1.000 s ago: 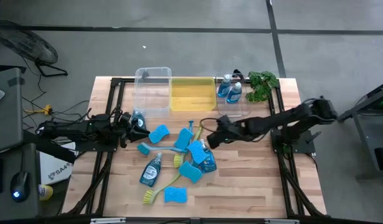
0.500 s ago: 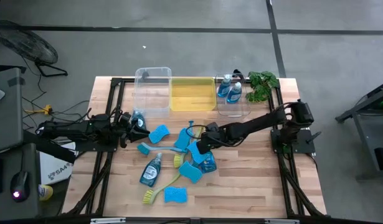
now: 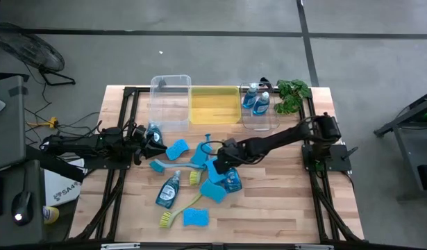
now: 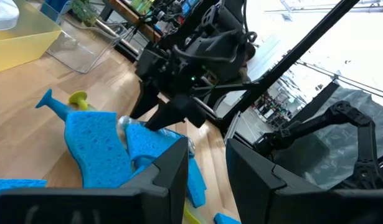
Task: Pick & Place Kitchen Sink Supplies
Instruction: Put the blue dishwasher liquid into the transparent bin
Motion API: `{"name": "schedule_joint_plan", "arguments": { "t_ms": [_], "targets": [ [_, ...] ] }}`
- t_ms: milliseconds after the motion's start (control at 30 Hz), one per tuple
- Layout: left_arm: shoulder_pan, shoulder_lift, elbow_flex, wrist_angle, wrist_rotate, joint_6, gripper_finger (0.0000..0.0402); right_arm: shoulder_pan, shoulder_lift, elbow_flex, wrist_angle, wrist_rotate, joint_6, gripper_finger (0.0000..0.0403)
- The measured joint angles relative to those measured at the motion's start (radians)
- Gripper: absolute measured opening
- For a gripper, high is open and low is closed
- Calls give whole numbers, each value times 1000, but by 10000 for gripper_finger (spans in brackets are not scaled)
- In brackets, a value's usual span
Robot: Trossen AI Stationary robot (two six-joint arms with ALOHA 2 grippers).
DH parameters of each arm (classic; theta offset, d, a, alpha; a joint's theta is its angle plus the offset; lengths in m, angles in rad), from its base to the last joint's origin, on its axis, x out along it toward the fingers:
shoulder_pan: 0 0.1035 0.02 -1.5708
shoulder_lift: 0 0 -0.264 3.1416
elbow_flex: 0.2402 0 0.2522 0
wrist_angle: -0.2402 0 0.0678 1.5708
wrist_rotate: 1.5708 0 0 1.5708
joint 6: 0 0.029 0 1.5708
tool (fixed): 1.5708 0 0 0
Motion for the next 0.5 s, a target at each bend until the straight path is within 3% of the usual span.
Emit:
{"name": "schedule_joint_plan", "arguments": {
  "t_ms": [300,500],
  "targets": [
    [0,0,0,0,0,0,105,-15,8,0,-14,-38,7,239],
    [0,0,0,0,0,0,105,-16,8,0,-80,-88,9,203]
  ]
}}
